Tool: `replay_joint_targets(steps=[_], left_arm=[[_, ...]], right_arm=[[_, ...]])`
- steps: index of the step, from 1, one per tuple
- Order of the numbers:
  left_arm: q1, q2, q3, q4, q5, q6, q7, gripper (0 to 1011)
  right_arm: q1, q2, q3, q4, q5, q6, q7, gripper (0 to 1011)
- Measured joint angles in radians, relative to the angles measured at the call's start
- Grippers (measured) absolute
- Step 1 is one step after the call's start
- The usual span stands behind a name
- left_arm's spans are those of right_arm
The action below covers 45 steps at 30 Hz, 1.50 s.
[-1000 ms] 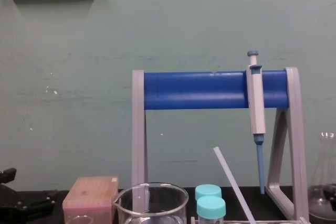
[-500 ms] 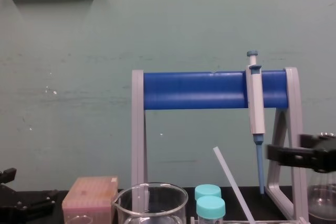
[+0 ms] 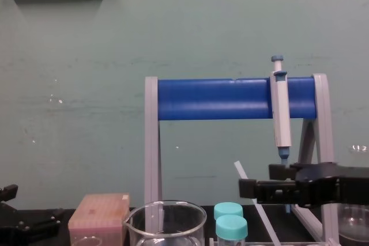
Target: Pick up the stirring rod with one hand, then place it down.
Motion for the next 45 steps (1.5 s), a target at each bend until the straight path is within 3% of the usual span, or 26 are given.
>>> replay_joint_targets(steps=[14, 29, 37, 41, 45], left_arm=[[0.0, 0.0, 0.0, 0.0, 0.0, 0.0, 0.0, 1000], [0.0, 0.0, 0.0, 0.0, 0.0, 0.0, 0.0, 1000], [0.0, 0.0, 0.0, 0.0, 0.0, 0.0, 0.0, 1000], [0.0, 0.0, 0.0, 0.0, 0.0, 0.0, 0.0, 1000], [0.0, 0.0, 0.0, 0.0, 0.0, 0.0, 0.0, 1000]], right_arm=[[0.098, -0.08, -0.059, 0.132, -0.056, -0.006, 0.016, 1000], [0.106, -0.087, -0.066, 0.145, -0.066, -0.005, 0.02, 994], [0.105, -0.086, -0.065, 0.144, -0.065, -0.005, 0.02, 821], [0.105, -0.086, -0.065, 0.144, -0.064, -0.005, 0.019, 656], [0.105, -0.086, -0.065, 0.143, -0.064, -0.005, 0.019, 552]])
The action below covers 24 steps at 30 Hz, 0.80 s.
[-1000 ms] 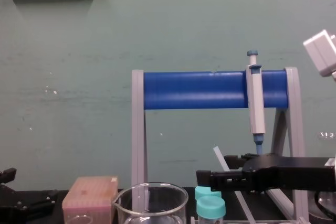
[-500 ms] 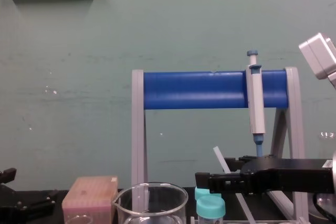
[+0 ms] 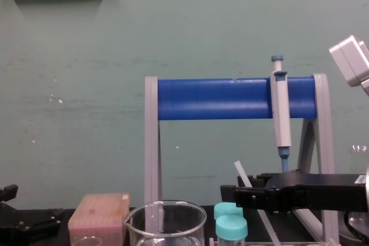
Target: Pick up the stirring rod with one hand, then place it down.
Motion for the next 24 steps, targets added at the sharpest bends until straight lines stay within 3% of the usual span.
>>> replay_joint_targets(steps=[14, 24], left_arm=[[0.0, 0.0, 0.0, 0.0, 0.0, 0.0, 0.0, 1000], [0.0, 0.0, 0.0, 0.0, 0.0, 0.0, 0.0, 1000]], right_arm=[[0.0, 0.0, 0.001, 0.0, 0.001, -0.001, 0.0, 96], [-0.004, 0.0, 0.002, -0.001, -0.002, -0.016, -0.001, 72]])
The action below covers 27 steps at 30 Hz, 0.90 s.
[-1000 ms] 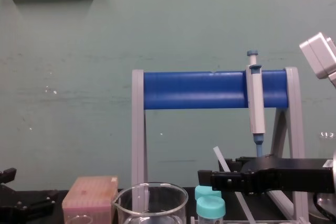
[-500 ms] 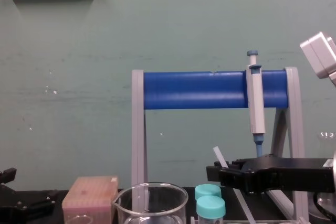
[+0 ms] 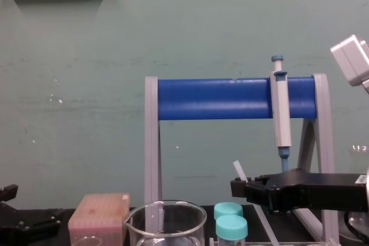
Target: Pick up the stirring rod with one hand, then place it down.
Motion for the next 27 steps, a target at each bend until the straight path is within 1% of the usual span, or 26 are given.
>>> replay_joint_targets(steps=[2, 3, 4, 5, 6, 7, 9, 10, 11, 12, 16, 17, 19, 22, 24, 25, 27], left_arm=[[0.0, 0.0, 0.0, 0.0, 0.0, 0.0, 0.0, 1000], [0.0, 0.0, 0.0, 0.0, 0.0, 0.0, 0.0, 1000], [0.0, 0.0, 0.0, 0.0, 0.0, 0.0, 0.0, 1000], [0.0, 0.0, 0.0, 0.0, 0.0, 0.0, 0.0, 1000], [0.0, 0.0, 0.0, 0.0, 0.0, 0.0, 0.0, 1000], [0.0, 0.0, 0.0, 0.0, 0.0, 0.0, 0.0, 1000], [0.0, 0.0, 0.0, 0.0, 0.0, 0.0, 0.0, 1000], [0.0, 0.0, 0.0, 0.0, 0.0, 0.0, 0.0, 1000], [0.0, 0.0, 0.0, 0.0, 0.0, 0.0, 0.0, 1000], [0.0, 0.0, 0.0, 0.0, 0.0, 0.0, 0.0, 1000], [0.0, 0.0, 0.0, 0.0, 0.0, 0.0, 0.0, 1000], [0.0, 0.0, 0.0, 0.0, 0.0, 0.0, 0.0, 1000], [0.0, 0.0, 0.0, 0.0, 0.0, 0.0, 0.0, 1000], [0.0, 0.0, 0.0, 0.0, 0.0, 0.0, 0.0, 1000], [0.0, 0.0, 0.0, 0.0, 0.0, 0.0, 0.0, 1000], [0.0, 0.0, 0.0, 0.0, 0.0, 0.0, 0.0, 1000], [0.0, 0.0, 0.0, 0.0, 0.0, 0.0, 0.0, 1000]], right_arm=[[-0.005, -0.001, 0.003, -0.001, -0.006, -0.021, -0.001, 72], [-0.011, -0.002, 0.008, -0.003, -0.015, -0.051, -0.002, 72], [-0.011, -0.002, 0.008, -0.003, -0.015, -0.051, -0.002, 72], [-0.02, -0.004, 0.016, -0.006, -0.023, -0.093, -0.002, 72], [-0.024, -0.006, 0.02, -0.008, -0.027, -0.114, -0.002, 72], [-0.034, -0.009, 0.031, -0.012, -0.03, -0.155, -0.002, 72], [-0.048, -0.012, 0.044, -0.018, -0.033, -0.201, -0.001, 72], [-0.064, -0.014, 0.058, -0.027, -0.031, -0.239, -0.001, 72], [-0.072, -0.015, 0.066, -0.034, -0.029, -0.259, 0.0, 72], [-0.09, -0.018, 0.08, -0.047, -0.022, -0.29, 0.001, 72], [-0.126, -0.023, 0.115, -0.077, 0.003, -0.342, 0.004, 72], [-0.139, -0.026, 0.134, -0.095, 0.015, -0.364, 0.006, 72], [-0.15, -0.029, 0.157, -0.118, 0.027, -0.39, 0.007, 72], [-0.15, -0.032, 0.188, -0.146, 0.035, -0.415, 0.008, 72], [-0.146, -0.032, 0.202, -0.157, 0.036, -0.42, 0.007, 72], [-0.14, -0.032, 0.216, -0.164, 0.035, -0.422, 0.007, 72], [-0.133, -0.032, 0.227, -0.167, 0.03, -0.423, 0.0, 72]])
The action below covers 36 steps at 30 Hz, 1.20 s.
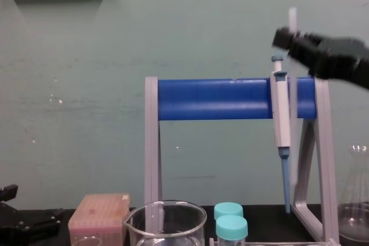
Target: Pick up the stirring rod with one hand, then place it down.
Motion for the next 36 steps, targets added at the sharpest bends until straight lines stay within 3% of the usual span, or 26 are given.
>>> replay_joint_targets(steps=[12, 36], left_arm=[[0.0, 0.0, 0.0, 0.0, 0.0, 0.0, 0.0, 1000], [0.0, 0.0, 0.0, 0.0, 0.0, 0.0, 0.0, 1000]], right_arm=[[0.003, 0.001, 0.067, -0.001, -0.06, 0.046, -0.073, 72], [-0.004, -0.015, 0.083, 0.002, -0.076, 0.077, -0.066, 72]])
